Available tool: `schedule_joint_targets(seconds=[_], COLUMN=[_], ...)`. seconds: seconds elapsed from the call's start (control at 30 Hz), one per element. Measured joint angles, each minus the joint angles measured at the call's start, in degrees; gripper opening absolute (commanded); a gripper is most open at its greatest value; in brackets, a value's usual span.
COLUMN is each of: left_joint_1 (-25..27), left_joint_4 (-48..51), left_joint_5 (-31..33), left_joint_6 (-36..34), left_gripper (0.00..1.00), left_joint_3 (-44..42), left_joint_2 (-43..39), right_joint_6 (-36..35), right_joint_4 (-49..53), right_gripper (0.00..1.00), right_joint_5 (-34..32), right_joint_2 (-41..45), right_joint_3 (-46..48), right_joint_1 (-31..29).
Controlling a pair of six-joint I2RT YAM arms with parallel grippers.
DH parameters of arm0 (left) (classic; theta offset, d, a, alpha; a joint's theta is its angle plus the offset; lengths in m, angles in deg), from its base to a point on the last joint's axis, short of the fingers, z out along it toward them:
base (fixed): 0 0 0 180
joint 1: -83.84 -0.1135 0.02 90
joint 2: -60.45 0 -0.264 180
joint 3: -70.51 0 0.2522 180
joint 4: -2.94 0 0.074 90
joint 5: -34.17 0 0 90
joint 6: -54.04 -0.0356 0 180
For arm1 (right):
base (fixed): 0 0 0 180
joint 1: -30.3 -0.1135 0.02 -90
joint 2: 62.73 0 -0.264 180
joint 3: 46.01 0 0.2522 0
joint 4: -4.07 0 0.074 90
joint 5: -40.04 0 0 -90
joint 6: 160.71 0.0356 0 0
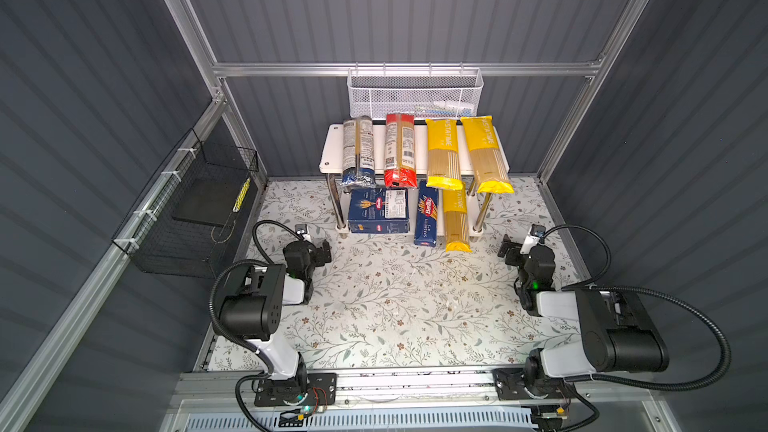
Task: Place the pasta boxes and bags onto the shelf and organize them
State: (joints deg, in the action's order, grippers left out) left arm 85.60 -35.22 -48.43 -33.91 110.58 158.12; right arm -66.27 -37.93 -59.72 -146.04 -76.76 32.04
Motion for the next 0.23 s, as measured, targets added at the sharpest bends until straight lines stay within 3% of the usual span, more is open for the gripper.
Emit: schedule_joint_targets(seconds=[0.23], left_joint_1=[0.00], left_joint_4=[0.00], left_joint_5=[0.00], left_joint_6=[-0.15], left_gripper=[0.99], left_joint_3=[0.00], left_joint_2=[0.00], right_joint_6=[0.00], right_joint_4=[-0.17], right_gripper=[0.99], right_joint_5=[0.59], right_joint_2=[0.00], right_joint_3=[0.00], right_joint_1=[0.00])
